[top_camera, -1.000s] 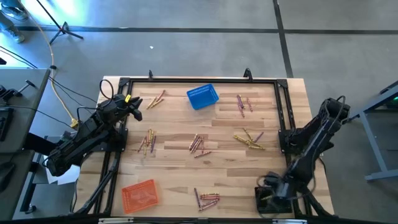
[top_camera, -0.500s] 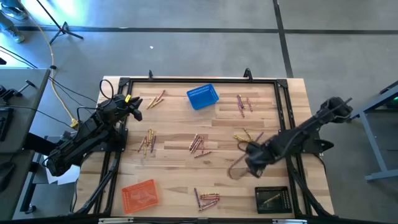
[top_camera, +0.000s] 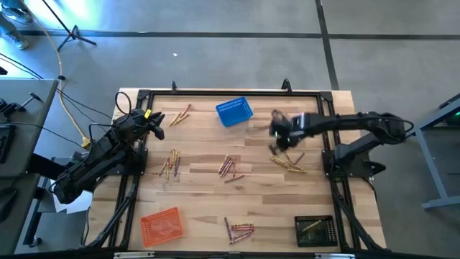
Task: Sort crayons
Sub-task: Put the red crayon into the blue bin
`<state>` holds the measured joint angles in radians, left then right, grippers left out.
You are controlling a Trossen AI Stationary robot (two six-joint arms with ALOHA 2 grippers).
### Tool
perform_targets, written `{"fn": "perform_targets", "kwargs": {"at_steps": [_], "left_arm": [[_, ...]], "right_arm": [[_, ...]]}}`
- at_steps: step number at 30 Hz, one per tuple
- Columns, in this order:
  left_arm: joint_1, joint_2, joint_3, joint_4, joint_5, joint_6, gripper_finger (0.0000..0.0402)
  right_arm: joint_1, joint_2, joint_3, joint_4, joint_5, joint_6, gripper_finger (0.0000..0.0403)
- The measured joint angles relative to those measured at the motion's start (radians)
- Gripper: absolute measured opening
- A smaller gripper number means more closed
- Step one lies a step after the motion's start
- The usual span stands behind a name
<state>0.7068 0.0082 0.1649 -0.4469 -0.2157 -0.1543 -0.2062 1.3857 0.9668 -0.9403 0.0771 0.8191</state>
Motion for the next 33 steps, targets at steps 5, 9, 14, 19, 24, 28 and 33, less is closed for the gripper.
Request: {"fn": "perform_targets", "kwargs": {"at_steps": [5, 9, 14, 19, 24, 28, 33], "left_arm": [[0.000, 0.000, 0.000, 0.000, 0.000, 0.000, 0.0076], [0.000, 0.000, 0.000, 0.000, 0.000, 0.000, 0.0076], [0.000, 0.000, 0.000, 0.000, 0.000, 0.000, 0.0076], [0.000, 0.000, 0.000, 0.000, 0.000, 0.000, 0.0076], [0.000, 0.000, 0.000, 0.000, 0.000, 0.000, 0.0076], [0.000, 0.000, 0.000, 0.000, 0.000, 0.000, 0.0076], [0.000, 0.000, 0.000, 0.000, 0.000, 0.000, 0.0076]], "right_arm": [[-0.165, 0.026, 0.000, 0.124, 0.000, -0.117, 0.0083], [-0.242, 0.077, 0.000, 0.126, -0.026, -0.146, 0.0083], [-0.274, 0.161, 0.000, 0.144, -0.057, -0.192, 0.0083], [-0.293, 0.218, 0.000, 0.149, -0.063, -0.215, 0.0083], [-0.313, 0.244, 0.000, 0.161, -0.060, -0.257, 0.0083], [-0.337, 0.266, 0.000, 0.162, -0.052, -0.263, 0.0083], [-0.368, 0.305, 0.000, 0.175, -0.048, -0.264, 0.0083]]}}
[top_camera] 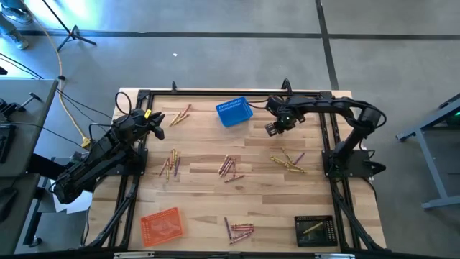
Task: Sort crayons
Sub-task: Put the red crayon into the blue bin
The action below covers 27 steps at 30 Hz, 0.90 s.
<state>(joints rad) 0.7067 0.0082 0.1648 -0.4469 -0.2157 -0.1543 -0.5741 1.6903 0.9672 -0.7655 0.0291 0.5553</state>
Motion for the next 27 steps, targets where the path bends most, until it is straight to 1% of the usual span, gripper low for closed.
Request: {"fn": "perform_targets", "kwargs": {"at_steps": [8, 11, 13, 17, 18, 23, 24, 27], "left_arm": [[0.000, 0.000, 0.000, 0.000, 0.000, 0.000, 0.0076], [0.000, 0.000, 0.000, 0.000, 0.000, 0.000, 0.0076], [0.000, 0.000, 0.000, 0.000, 0.000, 0.000, 0.0076], [0.000, 0.000, 0.000, 0.000, 0.000, 0.000, 0.0076], [0.000, 0.000, 0.000, 0.000, 0.000, 0.000, 0.0076], [0.000, 0.000, 0.000, 0.000, 0.000, 0.000, 0.0076], [0.000, 0.000, 0.000, 0.000, 0.000, 0.000, 0.0076], [0.000, 0.000, 0.000, 0.000, 0.000, 0.000, 0.0076]], "right_arm": [[-0.031, 0.072, 0.005, 0.019, -0.064, -0.040, 0.0083], [-0.031, 0.088, 0.006, 0.017, -0.068, -0.040, 0.0078], [-0.031, 0.089, 0.006, 0.018, -0.073, -0.035, 0.0064], [-0.031, 0.082, 0.004, 0.020, -0.091, -0.035, 0.0016], [-0.031, 0.080, 0.003, 0.019, -0.095, -0.037, 0.0011], [-0.032, 0.051, 0.000, 0.007, -0.114, -0.035, 0.0024], [-0.032, 0.042, -0.002, 0.007, -0.133, -0.031, 0.0023], [-0.027, -0.004, -0.006, 0.014, -0.233, -0.013, 0.0014]]}}
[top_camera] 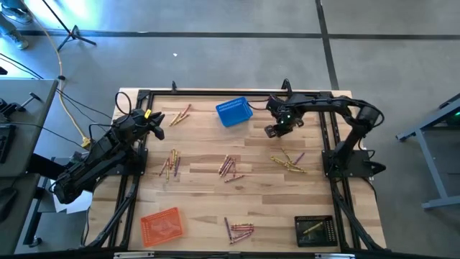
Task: Sort crayons
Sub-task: Put the red crayon into the blue bin
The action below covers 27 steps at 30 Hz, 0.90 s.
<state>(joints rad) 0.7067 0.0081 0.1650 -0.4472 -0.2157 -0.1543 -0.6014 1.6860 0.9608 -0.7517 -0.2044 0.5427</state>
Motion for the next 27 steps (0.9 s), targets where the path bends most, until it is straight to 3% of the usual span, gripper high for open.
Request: {"fn": "perform_targets", "kwargs": {"at_steps": [4, 9, 17, 27], "left_arm": [[0.000, 0.000, 0.000, 0.000, 0.000, 0.000, 0.0076], [0.000, 0.000, 0.000, 0.000, 0.000, 0.000, 0.0076], [0.000, 0.000, 0.000, 0.000, 0.000, 0.000, 0.0076], [0.000, 0.000, 0.000, 0.000, 0.000, 0.000, 0.0076]], "right_arm": [[0.001, -0.071, 0.003, 0.103, -0.079, 0.048, 0.0006], [0.019, -0.136, 0.005, 0.370, -0.103, 0.114, 0.0014], [0.043, -0.072, 0.006, 0.874, -0.105, 0.122, 0.0015], [0.042, 0.052, 0.006, 0.931, -0.088, 0.120, 0.0016]]}}
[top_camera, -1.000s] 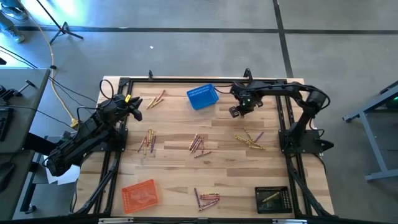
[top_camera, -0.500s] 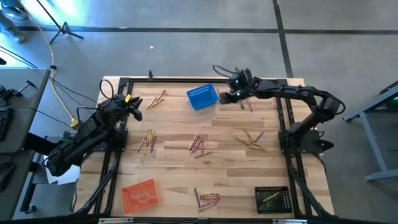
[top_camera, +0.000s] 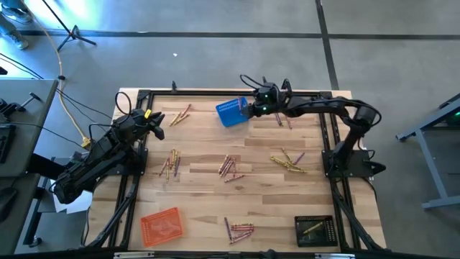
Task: Sort crayons
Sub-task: Put the red crayon into the blue bin
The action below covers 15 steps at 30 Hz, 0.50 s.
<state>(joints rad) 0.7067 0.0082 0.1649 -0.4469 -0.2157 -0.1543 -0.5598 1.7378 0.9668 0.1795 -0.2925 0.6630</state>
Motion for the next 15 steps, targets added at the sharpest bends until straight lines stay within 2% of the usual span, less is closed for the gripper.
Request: {"fn": "perform_targets", "kwargs": {"at_steps": [5, 15], "left_arm": [[0.000, 0.000, 0.000, 0.000, 0.000, 0.000, 0.0076], [0.000, 0.000, 0.000, 0.000, 0.000, 0.000, 0.0076]], "right_arm": [[0.000, 0.005, 0.000, 0.021, 0.047, -0.066, 0.0029], [0.000, 0.005, 0.084, -0.030, 0.065, -0.168, 0.0110]]}}
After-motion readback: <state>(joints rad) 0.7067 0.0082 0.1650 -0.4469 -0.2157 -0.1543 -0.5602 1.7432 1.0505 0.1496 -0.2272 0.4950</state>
